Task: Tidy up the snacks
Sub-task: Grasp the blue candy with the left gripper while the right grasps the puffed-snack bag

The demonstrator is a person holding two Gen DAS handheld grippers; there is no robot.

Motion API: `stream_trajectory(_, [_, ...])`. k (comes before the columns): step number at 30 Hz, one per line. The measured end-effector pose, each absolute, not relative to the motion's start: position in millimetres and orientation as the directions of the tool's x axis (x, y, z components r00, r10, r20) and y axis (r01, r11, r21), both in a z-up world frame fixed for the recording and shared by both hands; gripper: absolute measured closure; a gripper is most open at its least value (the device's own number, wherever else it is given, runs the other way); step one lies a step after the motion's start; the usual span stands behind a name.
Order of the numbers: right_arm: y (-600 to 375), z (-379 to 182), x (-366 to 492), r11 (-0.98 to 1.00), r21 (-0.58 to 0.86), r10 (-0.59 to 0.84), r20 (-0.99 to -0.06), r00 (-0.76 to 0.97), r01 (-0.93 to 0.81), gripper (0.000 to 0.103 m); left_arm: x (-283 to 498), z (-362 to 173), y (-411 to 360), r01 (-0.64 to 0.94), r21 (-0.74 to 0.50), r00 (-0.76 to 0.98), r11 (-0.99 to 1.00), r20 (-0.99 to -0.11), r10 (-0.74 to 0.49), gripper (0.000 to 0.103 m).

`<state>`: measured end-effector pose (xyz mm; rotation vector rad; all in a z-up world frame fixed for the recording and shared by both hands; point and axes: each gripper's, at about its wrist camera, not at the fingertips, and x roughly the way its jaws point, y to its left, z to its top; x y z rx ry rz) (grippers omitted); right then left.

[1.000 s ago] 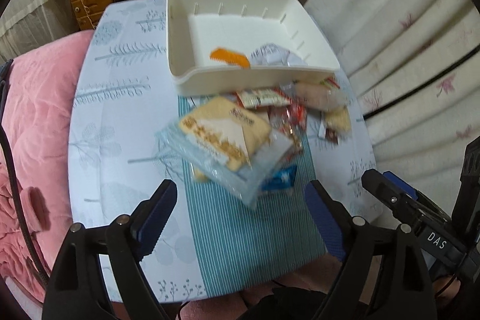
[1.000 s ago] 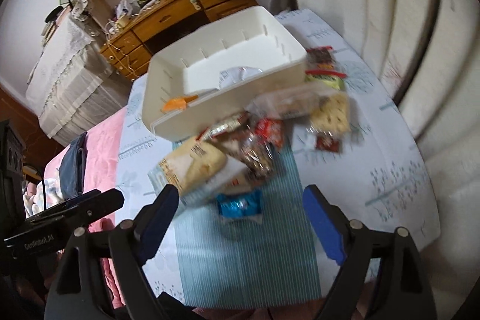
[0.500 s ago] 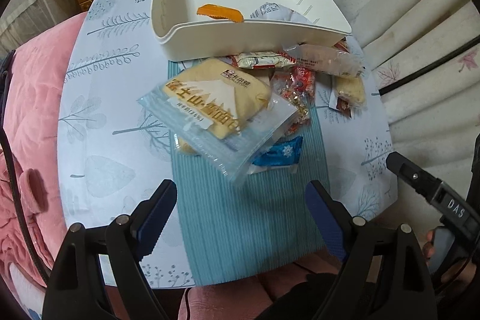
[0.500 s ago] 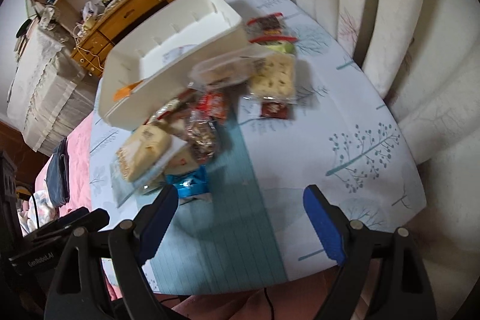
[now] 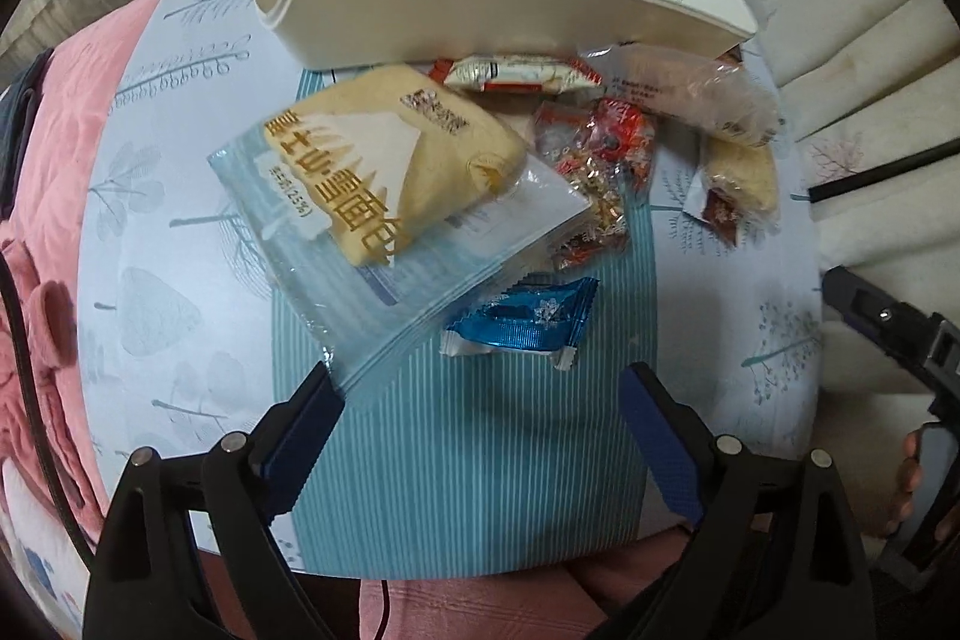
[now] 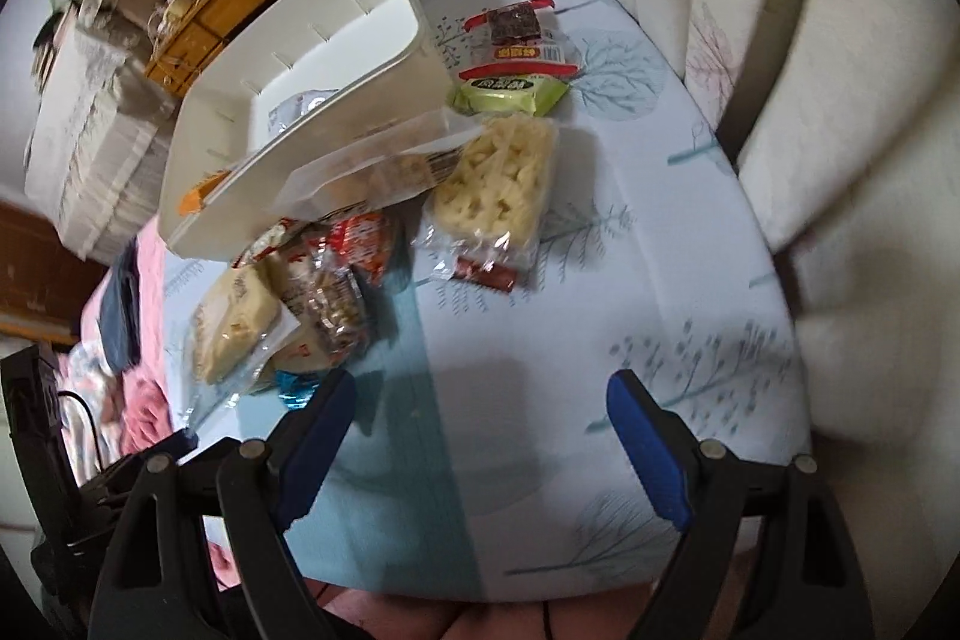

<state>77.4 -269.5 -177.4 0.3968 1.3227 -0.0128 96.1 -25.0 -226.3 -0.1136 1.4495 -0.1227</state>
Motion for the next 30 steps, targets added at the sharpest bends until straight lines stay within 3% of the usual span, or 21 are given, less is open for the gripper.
stream_trajectory(12, [-282, -199, 119, 0.958, 0.282, 0.259, -0.934, 0.245, 0.059, 0.017, 101, -270, -50, -0.108, -0.104, 0.097, 0.989, -0.991, -0.094, 0.011])
stream_trajectory(24, [-284, -233, 154, 0.932, 0.350, 0.325, -0.922, 0.212, 0.095, 0.017, 115, -297, -60, -0.180, -0.071, 0.077, 0.981, -0.995, -0.058, 0.011])
stream_trajectory(30, [-277, -244, 166, 0.947, 0.301, 0.274, -0.939, 0.207, 0.110, 0.017, 126, -306, -60, -0.187, -0.080, 0.077, 0.979, -0.995, -0.067, 0.011])
